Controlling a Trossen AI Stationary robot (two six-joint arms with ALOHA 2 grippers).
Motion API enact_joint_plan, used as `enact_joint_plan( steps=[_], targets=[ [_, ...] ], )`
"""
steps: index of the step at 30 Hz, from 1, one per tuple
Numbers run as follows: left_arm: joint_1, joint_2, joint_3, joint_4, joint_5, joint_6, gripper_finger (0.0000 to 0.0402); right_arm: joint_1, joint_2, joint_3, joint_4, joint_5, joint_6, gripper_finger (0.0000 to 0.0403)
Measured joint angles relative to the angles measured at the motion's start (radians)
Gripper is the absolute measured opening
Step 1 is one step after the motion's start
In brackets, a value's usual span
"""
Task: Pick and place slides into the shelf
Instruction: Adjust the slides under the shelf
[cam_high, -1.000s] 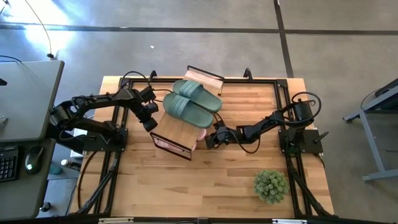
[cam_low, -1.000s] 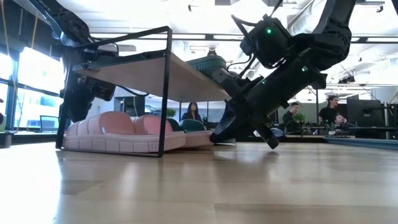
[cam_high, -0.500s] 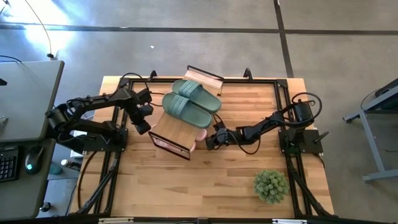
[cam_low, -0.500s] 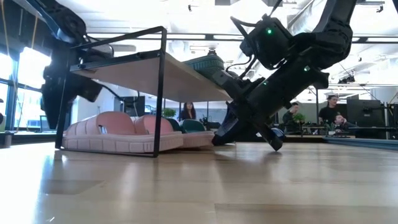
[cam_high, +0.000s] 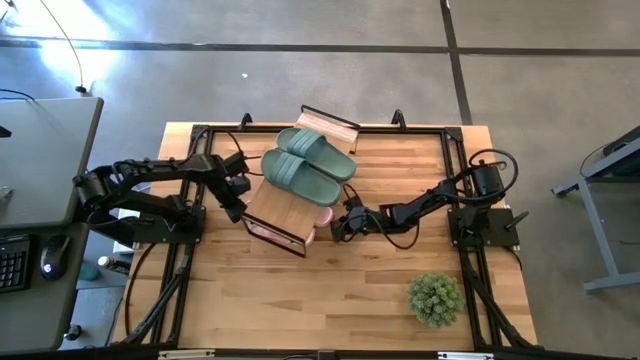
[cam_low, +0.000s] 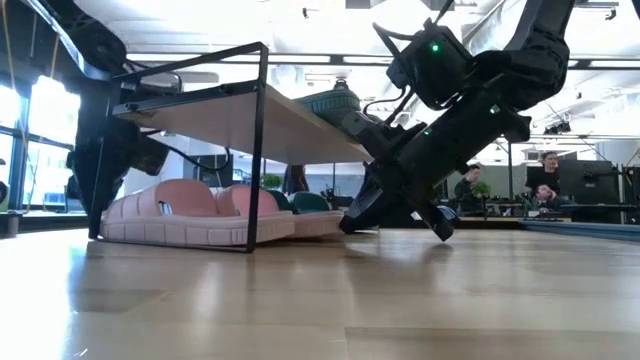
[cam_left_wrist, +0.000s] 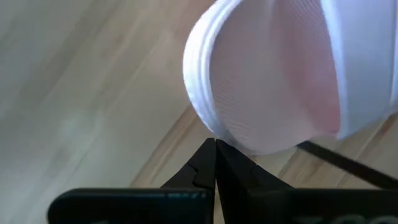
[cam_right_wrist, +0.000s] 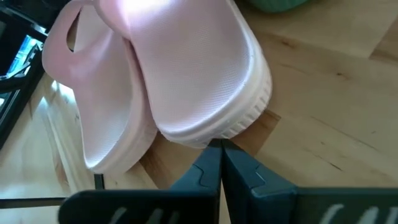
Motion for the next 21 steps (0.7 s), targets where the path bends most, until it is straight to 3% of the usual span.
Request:
enact_joint_plan(
  steps=[5, 21],
  targets=[
    [-0.025, 0.000, -0.033, 0.119, 0.052, -0.074, 0.0000, 0.000, 0.000, 0.000, 0.005, 0.000, 0.000, 0.0000],
    [-0.056, -0.004, -0.033, 0.125, 0.027, -0.059, 0.0000, 0.001, 0.000, -0.002, -0.007, -0.002, 0.007, 0.0000]
  ],
)
